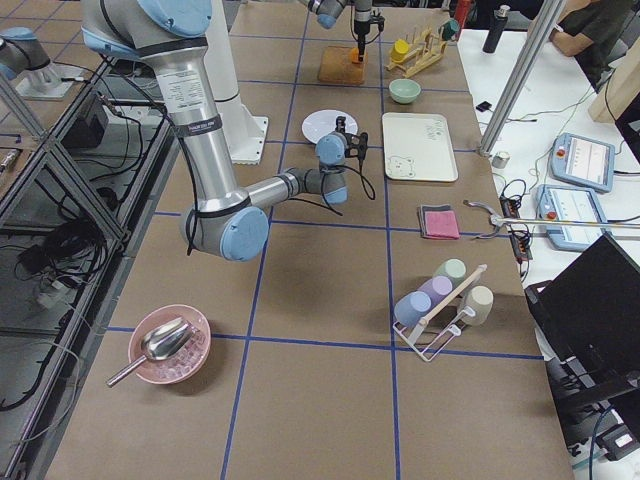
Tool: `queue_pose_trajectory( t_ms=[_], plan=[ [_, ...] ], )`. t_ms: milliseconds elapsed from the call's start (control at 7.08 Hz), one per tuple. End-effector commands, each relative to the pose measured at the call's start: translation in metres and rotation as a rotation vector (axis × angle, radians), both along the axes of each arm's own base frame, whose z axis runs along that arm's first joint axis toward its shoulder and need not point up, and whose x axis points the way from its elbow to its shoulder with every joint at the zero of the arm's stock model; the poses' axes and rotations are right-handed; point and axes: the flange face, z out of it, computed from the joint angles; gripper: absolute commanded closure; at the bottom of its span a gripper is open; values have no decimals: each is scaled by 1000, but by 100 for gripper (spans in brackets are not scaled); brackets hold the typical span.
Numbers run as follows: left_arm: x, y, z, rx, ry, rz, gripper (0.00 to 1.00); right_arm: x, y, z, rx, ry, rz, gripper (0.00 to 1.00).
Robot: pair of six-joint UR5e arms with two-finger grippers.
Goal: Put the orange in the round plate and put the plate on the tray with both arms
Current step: 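Carry the orange over the white plate with the left gripper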
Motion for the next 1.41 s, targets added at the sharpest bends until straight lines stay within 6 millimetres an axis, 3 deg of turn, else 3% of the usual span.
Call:
queue_pose_trajectory(
  t_ms=[0,424,565,707,848,989,1130,1272],
  plan=[
    [18,-15,-88,-50,63,-58,29,-12,5,-2,-11,-9,39,0],
    [130,-21,-269,-180,129,-101,29,-51,33,-14,-22,-35,60,0],
    [170,-9,-311,-189,107,-123,29,-56,39,-11,-19,-30,52,0],
    [196,2,-347,-198,114,-117,29,-60,44,-8,-8,-24,45,0],
    [211,13,-372,-203,135,-106,28,-63,44,-3,21,-6,47,0],
    [239,37,-385,-181,135,-84,28,-63,45,-1,44,1,49,0],
    [266,60,-390,-162,123,-73,26,-64,46,3,55,11,48,1],
    [276,71,-388,-159,115,-59,24,-70,48,6,57,20,41,1]
  ],
)
